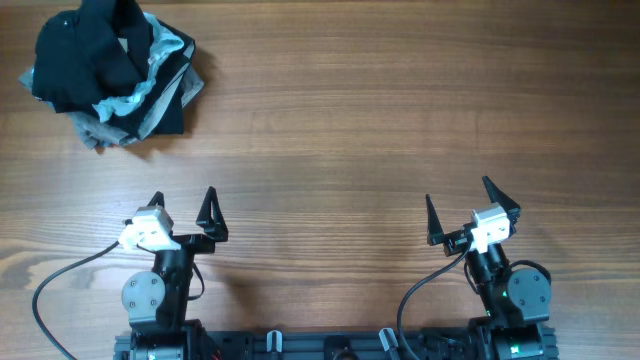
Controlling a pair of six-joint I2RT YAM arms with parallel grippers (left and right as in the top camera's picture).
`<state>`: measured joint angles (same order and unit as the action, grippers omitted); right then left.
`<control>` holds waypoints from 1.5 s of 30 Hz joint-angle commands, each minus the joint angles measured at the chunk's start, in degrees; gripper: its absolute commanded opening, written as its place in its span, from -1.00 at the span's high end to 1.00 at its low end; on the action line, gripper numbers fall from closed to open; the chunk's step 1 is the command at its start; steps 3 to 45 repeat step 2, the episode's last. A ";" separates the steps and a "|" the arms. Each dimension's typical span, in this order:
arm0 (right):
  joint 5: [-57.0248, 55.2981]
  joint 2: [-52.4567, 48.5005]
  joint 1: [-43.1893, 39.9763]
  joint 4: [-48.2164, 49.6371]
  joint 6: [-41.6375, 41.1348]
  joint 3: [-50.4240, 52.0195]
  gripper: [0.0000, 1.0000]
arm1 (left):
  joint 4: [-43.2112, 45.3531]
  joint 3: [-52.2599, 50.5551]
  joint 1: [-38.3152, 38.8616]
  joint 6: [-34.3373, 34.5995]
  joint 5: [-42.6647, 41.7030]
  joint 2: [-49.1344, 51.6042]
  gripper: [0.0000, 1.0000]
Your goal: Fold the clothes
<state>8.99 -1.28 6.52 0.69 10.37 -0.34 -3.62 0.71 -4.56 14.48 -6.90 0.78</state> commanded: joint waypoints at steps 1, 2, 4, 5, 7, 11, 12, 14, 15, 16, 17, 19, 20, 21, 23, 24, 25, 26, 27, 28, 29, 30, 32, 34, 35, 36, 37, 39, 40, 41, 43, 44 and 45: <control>1.31 0.26 -0.13 0.13 0.13 0.04 -0.98 | -0.04 -0.37 0.22 -0.33 -0.09 -0.39 -1.00; 1.31 0.26 -0.13 0.13 0.11 0.02 -0.99 | -0.04 -0.37 0.22 -0.33 -0.09 -0.39 -1.00; 1.31 0.26 -0.13 0.13 0.11 0.02 -0.99 | -0.04 -0.37 0.22 -0.33 -0.09 -0.39 -1.00; 1.31 0.26 -0.13 0.13 0.11 0.02 -0.99 | -0.04 -0.37 0.22 -0.33 -0.09 -0.39 -1.00; 1.31 0.26 -0.13 0.13 0.11 0.02 -0.99 | -0.04 -0.37 0.22 -0.33 -0.09 -0.39 -1.00; 1.31 0.26 -0.13 0.13 0.11 0.02 -0.99 | -0.04 -0.37 0.22 -0.33 -0.09 -0.39 -1.00; 1.31 0.26 -0.13 0.13 0.11 0.02 -0.99 | -0.04 -0.37 0.22 -0.33 -0.09 -0.39 -1.00; 1.31 0.26 -0.13 0.13 0.11 0.02 -0.99 | -0.04 -0.37 0.22 -0.33 -0.09 -0.39 -1.00; 1.31 0.26 -0.13 0.13 0.11 0.02 -0.99 | -0.04 -0.37 0.22 -0.33 -0.09 -0.39 -1.00; 1.31 0.26 -0.13 0.13 0.11 0.02 -0.99 | -0.04 -0.37 0.22 -0.33 -0.09 -0.39 -1.00; 1.31 0.26 -0.13 0.13 0.11 0.02 -0.99 | -0.04 -0.37 0.22 -0.33 -0.09 -0.39 -1.00; 1.31 0.26 -0.13 0.13 0.11 0.02 -0.99 | -0.04 -0.37 0.22 -0.33 -0.09 -0.39 -1.00; 1.31 0.26 -0.13 0.13 0.11 0.02 -0.99 | -0.04 -0.37 0.22 -0.33 -0.09 -0.39 -1.00; 1.31 0.26 -0.13 0.13 0.11 0.02 -0.99 | -0.04 -0.37 0.22 -0.33 -0.09 -0.39 -1.00; 1.31 0.26 -0.13 0.13 0.11 0.02 -0.99 | -0.04 -0.37 0.22 -0.33 -0.09 -0.39 -1.00; 1.31 0.26 -0.13 0.13 0.11 0.02 -0.99 | -0.04 -0.37 0.22 -0.33 -0.09 -0.39 -1.00; 1.31 0.26 -0.13 0.13 0.11 0.02 -0.99 | -0.04 -0.37 0.22 -0.33 -0.09 -0.39 -1.00; 1.31 0.26 -0.13 0.13 0.11 0.02 -0.99 | -0.04 -0.37 0.22 -0.33 -0.09 -0.39 -1.00; 1.31 0.26 -0.13 0.13 0.11 0.02 -0.99 | -0.04 -0.37 0.22 -0.33 -0.09 -0.39 -1.00; 1.31 0.26 -0.13 0.13 0.11 0.02 -0.99 | -0.04 -0.37 0.22 -0.33 -0.09 -0.39 -1.00; 1.31 0.26 -0.13 0.13 0.11 0.02 -0.99 | -0.04 -0.37 0.22 -0.33 -0.09 -0.39 -1.00; 1.31 0.26 -0.13 0.13 0.11 0.02 -0.99 | -0.04 -0.37 0.22 -0.33 -0.09 -0.39 -1.00; 1.31 0.26 -0.13 0.13 0.11 0.02 -0.99 | -0.04 -0.37 0.22 -0.33 -0.09 -0.39 -1.00; 1.31 0.26 -0.13 0.13 0.11 0.02 -0.99 | -0.04 -0.37 0.22 -0.33 -0.09 -0.39 -1.00; 1.31 0.26 -0.13 0.13 0.11 0.02 -0.99 | -0.04 -0.37 0.22 -0.33 -0.09 -0.39 -1.00; 1.31 0.26 -0.13 0.13 0.11 0.02 -0.99 | -0.04 -0.37 0.22 -0.33 -0.09 -0.39 -1.00; 1.31 0.26 -0.13 0.13 0.11 0.02 -0.99 | -0.04 -0.37 0.22 -0.33 -0.09 -0.39 -1.00; 1.31 0.26 -0.13 0.13 0.11 0.02 -0.99 | -0.04 -0.37 0.22 -0.33 -0.09 -0.39 -1.00; 1.31 0.26 -0.13 0.13 0.11 0.02 -0.99 | -0.04 -0.37 0.22 -0.33 -0.09 -0.39 -1.00; 1.31 0.26 -0.13 0.13 0.11 0.02 -0.99 | -0.04 -0.37 0.22 -0.33 -0.09 -0.39 -1.00; 1.31 0.26 -0.13 0.13 0.11 0.02 -0.99 | -0.04 -0.37 0.22 -0.33 -0.09 -0.39 -1.00; 1.31 0.26 -0.13 0.13 0.11 0.02 -0.99 | -0.04 -0.37 0.22 -0.33 -0.09 -0.39 -1.00; 1.31 0.26 -0.13 0.13 0.11 0.02 -0.99 | -0.04 -0.37 0.22 -0.33 -0.09 -0.39 -1.00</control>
